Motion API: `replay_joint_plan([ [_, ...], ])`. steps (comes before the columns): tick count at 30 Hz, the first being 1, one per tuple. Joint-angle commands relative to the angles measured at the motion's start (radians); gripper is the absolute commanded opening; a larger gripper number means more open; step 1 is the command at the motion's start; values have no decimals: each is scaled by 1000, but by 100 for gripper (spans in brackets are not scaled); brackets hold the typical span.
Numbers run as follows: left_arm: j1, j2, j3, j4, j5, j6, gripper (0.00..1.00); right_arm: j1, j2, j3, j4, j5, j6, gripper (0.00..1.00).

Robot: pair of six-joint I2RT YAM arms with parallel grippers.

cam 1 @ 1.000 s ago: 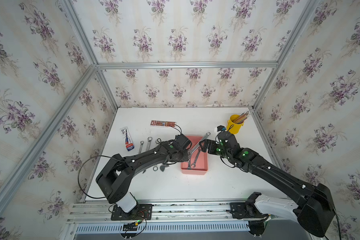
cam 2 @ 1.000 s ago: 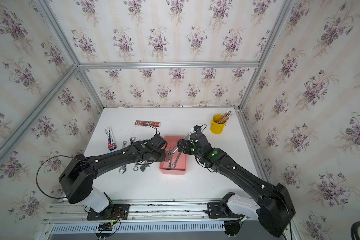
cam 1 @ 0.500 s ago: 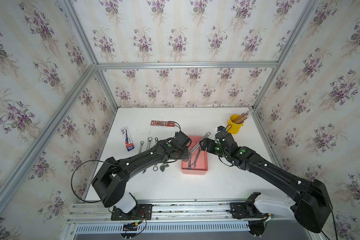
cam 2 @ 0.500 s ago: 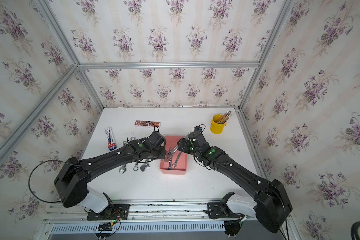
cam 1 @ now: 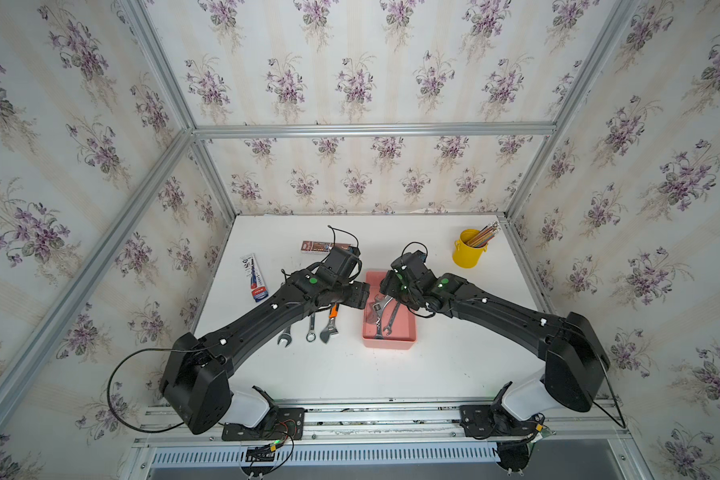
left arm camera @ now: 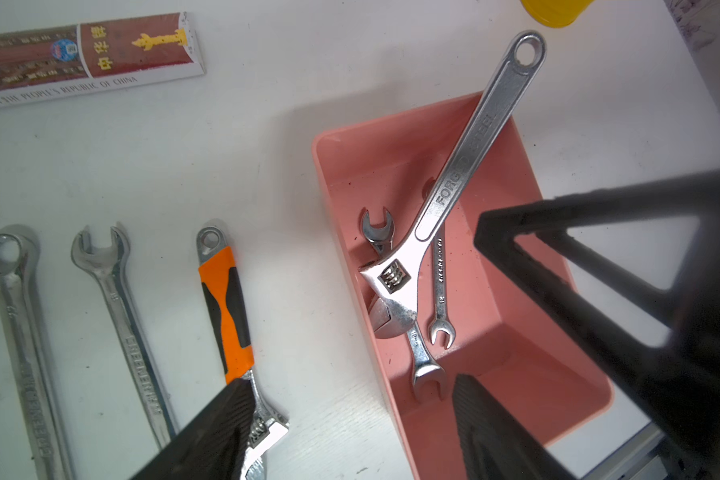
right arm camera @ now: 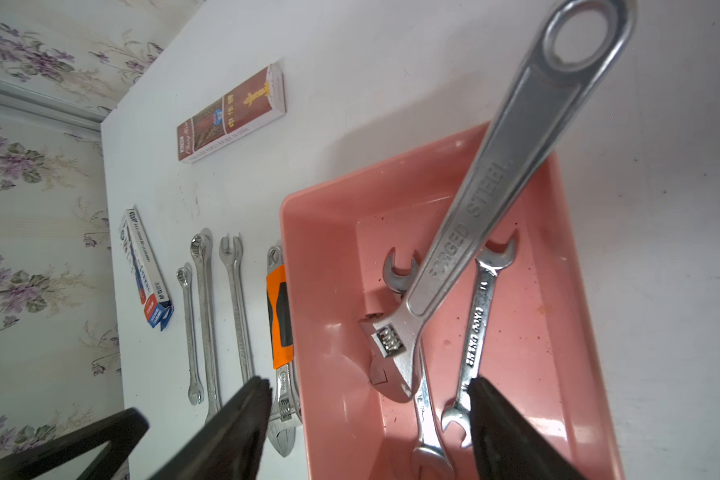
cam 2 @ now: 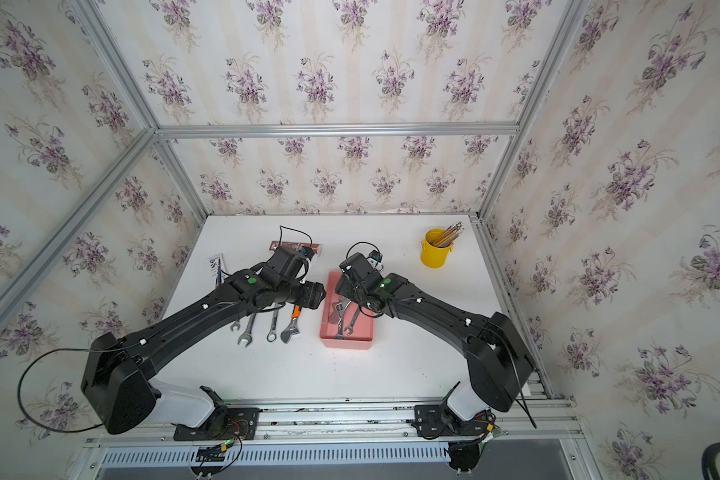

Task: Take out the wrench from the storage box
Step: Pick up the wrench from the storage box.

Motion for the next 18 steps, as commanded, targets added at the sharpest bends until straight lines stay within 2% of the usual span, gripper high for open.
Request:
replay_joint_plan([
  [1,38,-42,-7,12,120,128,92,1,59,34,-99,45,127,74],
  [5,90,-58,-15,21,208,155,100,2,151,111,-176,84,179,70],
  [11,131,-97,-45,24,255,167,99,-3,240,176,-194,98,219,58],
  [18,197,-153,-126,58,344,175,99,-9,317,227,-210,93,238,54],
])
